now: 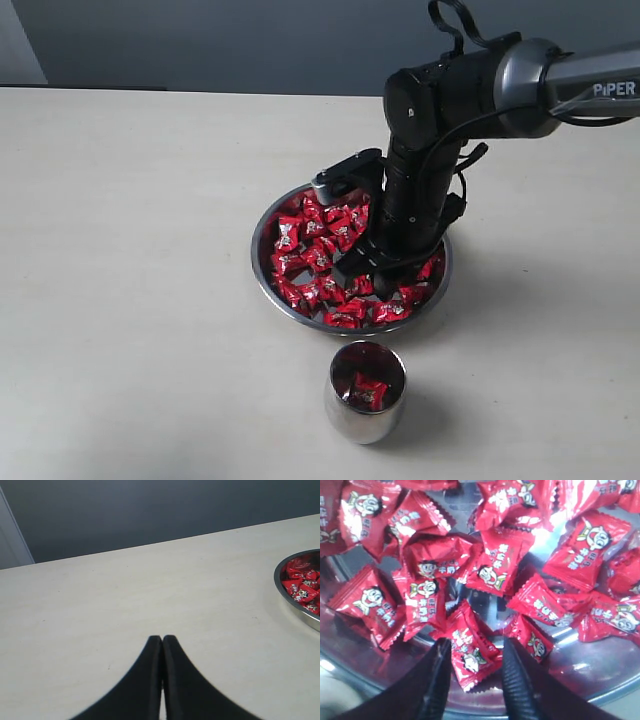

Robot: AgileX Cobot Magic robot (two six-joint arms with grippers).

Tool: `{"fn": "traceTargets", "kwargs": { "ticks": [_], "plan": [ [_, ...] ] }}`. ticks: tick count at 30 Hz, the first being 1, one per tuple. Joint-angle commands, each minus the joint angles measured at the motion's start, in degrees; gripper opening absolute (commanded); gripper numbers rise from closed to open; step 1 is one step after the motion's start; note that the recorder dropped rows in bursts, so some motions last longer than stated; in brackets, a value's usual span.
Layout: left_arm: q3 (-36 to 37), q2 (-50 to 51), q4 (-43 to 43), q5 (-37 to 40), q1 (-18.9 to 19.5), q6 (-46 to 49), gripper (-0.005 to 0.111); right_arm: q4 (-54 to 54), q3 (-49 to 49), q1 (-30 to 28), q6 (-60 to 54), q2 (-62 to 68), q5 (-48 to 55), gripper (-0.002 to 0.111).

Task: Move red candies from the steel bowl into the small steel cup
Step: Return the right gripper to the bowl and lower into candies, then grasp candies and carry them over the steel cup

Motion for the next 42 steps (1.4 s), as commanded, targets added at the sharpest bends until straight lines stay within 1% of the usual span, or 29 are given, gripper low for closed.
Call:
{"fn": "traceTargets", "kwargs": {
  "ticks": [1, 23, 25, 29, 30, 36, 42],
  "plan": [
    [0.29, -0.25, 0.13, -0.38, 0.13, -0.32, 0.0, 0.13, -0.32, -0.33, -0.64, 0.6, 0.92, 0.034],
    [0.29, -0.25, 0.13, -0.38, 0.13, -0.32, 0.0, 1.72, -0.32, -0.33, -1.04, 4.3, 2.55, 0.033],
    [0.29, -0.25, 0.13, -0.38, 0.13, -0.32, 0.0, 1.72, -0.32, -0.33, -1.04, 4.3, 2.55, 0.026],
    [0.29, -0.25, 0.13, -0.38, 0.13, -0.32, 0.0, 1.72, -0.32, -0.33, -1.04, 4.3, 2.1, 0.002],
    [0.29, -0.25, 0.13, -0.38, 0.13, -0.32, 0.0, 1.72, -0.32, -0.33, -1.04, 4.3, 2.0, 0.0],
    [0.29, -0.25, 0.13, -0.38, 0.13, -0.32, 0.0, 1.87, -0.32, -0.33, -1.04, 3.86, 0.44, -0.001],
    [0.29, -0.25, 0.13, -0.38, 0.13, -0.32, 0.0, 2.61, -0.32, -0.33, -1.04, 0.41, -1.53, -0.001]
  ]
}}
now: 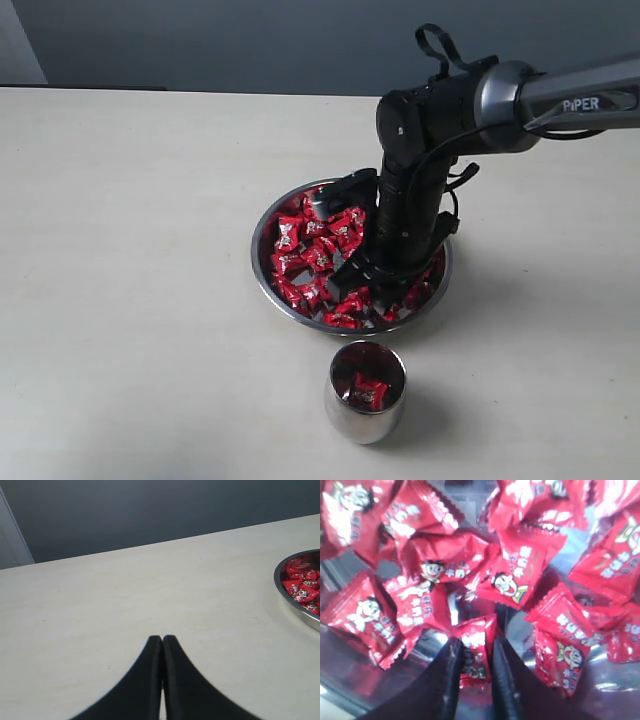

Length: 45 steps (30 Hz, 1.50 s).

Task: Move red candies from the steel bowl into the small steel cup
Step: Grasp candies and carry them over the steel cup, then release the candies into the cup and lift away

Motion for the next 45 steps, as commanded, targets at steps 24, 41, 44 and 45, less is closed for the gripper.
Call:
{"fn": "traceTargets", "kwargs": {
  "ticks": [24, 41, 44, 45],
  "plan": [
    [0.29, -0.25, 0.13, -0.38, 0.13, -0.32, 0.0, 4.11, 4.27, 7.58, -1.16, -24.1, 8.68, -0.001],
    [0.29, -0.25, 0.13, -0.38, 0.13, -0.32, 0.0, 7.75, 17.15, 11.89, -1.16, -25.2, -0.58, -0.001],
    [0.29, -0.25, 0.13, -0.38, 0.13, -0.32, 0.0, 7.75, 17.15, 11.89, -1.16, -25.2, -1.2, 0.0],
    [0.29, -0.25, 0.13, -0.38, 0.13, -0.32, 0.0, 7.75, 17.15, 11.89, -1.16, -25.2, -1.2, 0.004]
  ]
}}
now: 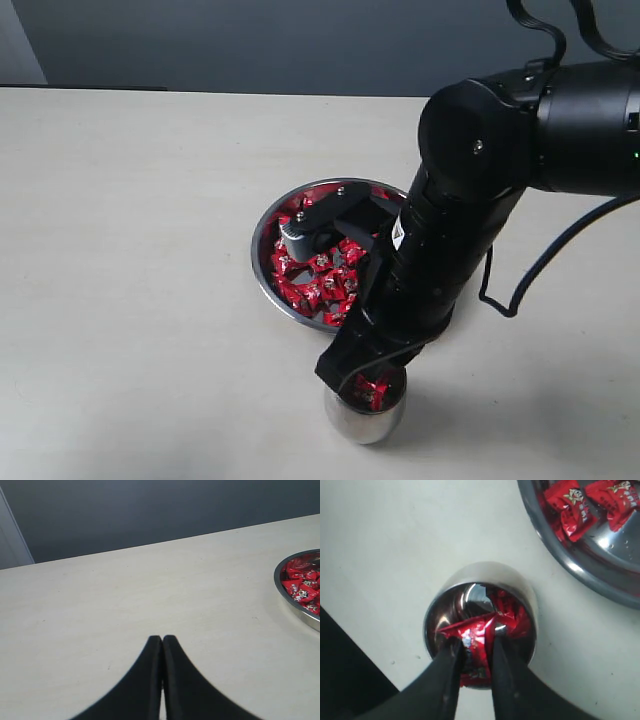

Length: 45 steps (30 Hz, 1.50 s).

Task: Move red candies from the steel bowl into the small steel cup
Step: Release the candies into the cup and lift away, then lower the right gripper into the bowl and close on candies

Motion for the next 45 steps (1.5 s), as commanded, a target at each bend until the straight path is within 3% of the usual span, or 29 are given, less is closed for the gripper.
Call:
{"fn": "traceTargets", "kwargs": {
  "ticks": [1, 4, 17, 22, 29, 36, 45],
  "plan": [
    [0.29, -0.25, 0.13, -0.38, 0.13, -0.32, 0.0, 0.44, 0.26, 0.21, -0.38, -0.77, -0.78, 0.008],
    [0.29, -0.25, 0.13, -0.38, 0.13, -0.32, 0.0, 0.22, 0.26, 0.21, -0.48, -0.77, -0.89, 0.024],
    [0.29, -0.25, 0.13, -0.38, 0.13, -0.32, 0.0, 0.22, 0.26, 0.21, -0.48, -0.77, -1.13, 0.026],
    [0.29, -0.25, 0.13, -0.38, 0.13, -0.32, 0.0, 0.22, 0.26, 0.21, -0.48, -0.77, -1.13, 0.037],
    [0.29, -0.25, 0.13, -0.38, 0.13, -0.32, 0.0, -2.48, -0.59, 0.21, 0.2, -0.77, -2.15, 0.037],
    [0.29, -0.25, 0.13, -0.38, 0.13, -0.32, 0.0, -19.69, -7.97, -0.8, 15.23, -0.09, -4.01, 0.037],
    [0.29, -0.25, 0.13, -0.38, 0.13, -0.32, 0.0, -20.22, -11.53, -7.16, 14.17, 7.08, -3.08, 0.037]
  ]
}}
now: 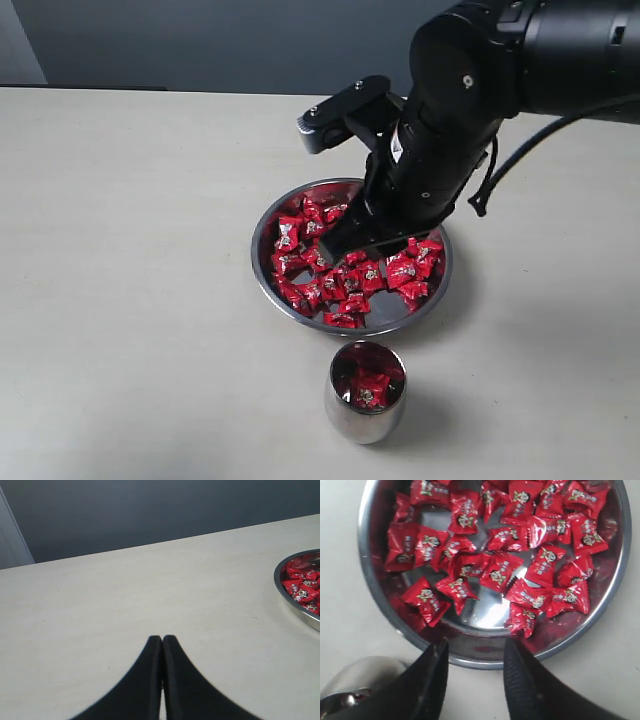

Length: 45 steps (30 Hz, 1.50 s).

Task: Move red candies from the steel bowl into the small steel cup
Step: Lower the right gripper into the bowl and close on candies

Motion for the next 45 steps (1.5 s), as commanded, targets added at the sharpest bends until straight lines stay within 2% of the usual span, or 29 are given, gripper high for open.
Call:
{"fn": "traceTargets", "kwargs": {
  "ticks": [1, 6, 8, 14, 18, 26, 32, 37, 42, 45],
  "plan": [
    [0.29, -0.25, 0.13, -0.38, 0.13, -0.32, 0.0, -0.87, -1.38, -4.06, -0.86, 5.09, 0.13, 0.037],
    [0.29, -0.25, 0.13, -0.38, 0.13, -0.32, 0.0, -0.51, -3.2, -6.6, -2.21, 11.14, -0.38, 0.022],
    [0.29, -0.25, 0.13, -0.38, 0.13, -0.32, 0.0, -0.51, -4.41, -7.22, -2.21, 13.06, -0.23, 0.019],
    [0.29, -0.25, 0.13, -0.38, 0.13, -0.32, 0.0, -0.43, -9.67, -7.35, -3.36, 18.51, 2.33, 0.037],
    [0.29, -0.25, 0.13, -0.38, 0.13, -0.32, 0.0, -0.85, -13.35, -7.35, -3.36, 22.81, 6.91, 0.037],
    [0.29, -0.25, 0.13, -0.38, 0.13, -0.32, 0.0, -5.23, -13.6, -8.09, -1.34, 25.06, 7.37, 0.037],
    [0.29, -0.25, 0.13, -0.38, 0.13, -0.32, 0.0, 1.26, -13.6, -9.21, -4.9, 26.64, 8.2, 0.037],
    [0.29, -0.25, 0.13, -0.38, 0.13, -0.32, 0.0, 2.18, -13.6, -9.21, -5.22, 26.64, 7.56, 0.036],
    [0.29, -0.25, 0.13, -0.38, 0.13, -0.32, 0.0, 2.28, -13.6, -9.21, -5.22, 26.64, 7.92, 0.007],
    [0.29, -0.25, 0.13, -0.38, 0.13, -0.32, 0.0, 2.28, -13.6, -9.21, -5.22, 26.64, 7.7, 0.001]
  ]
}}
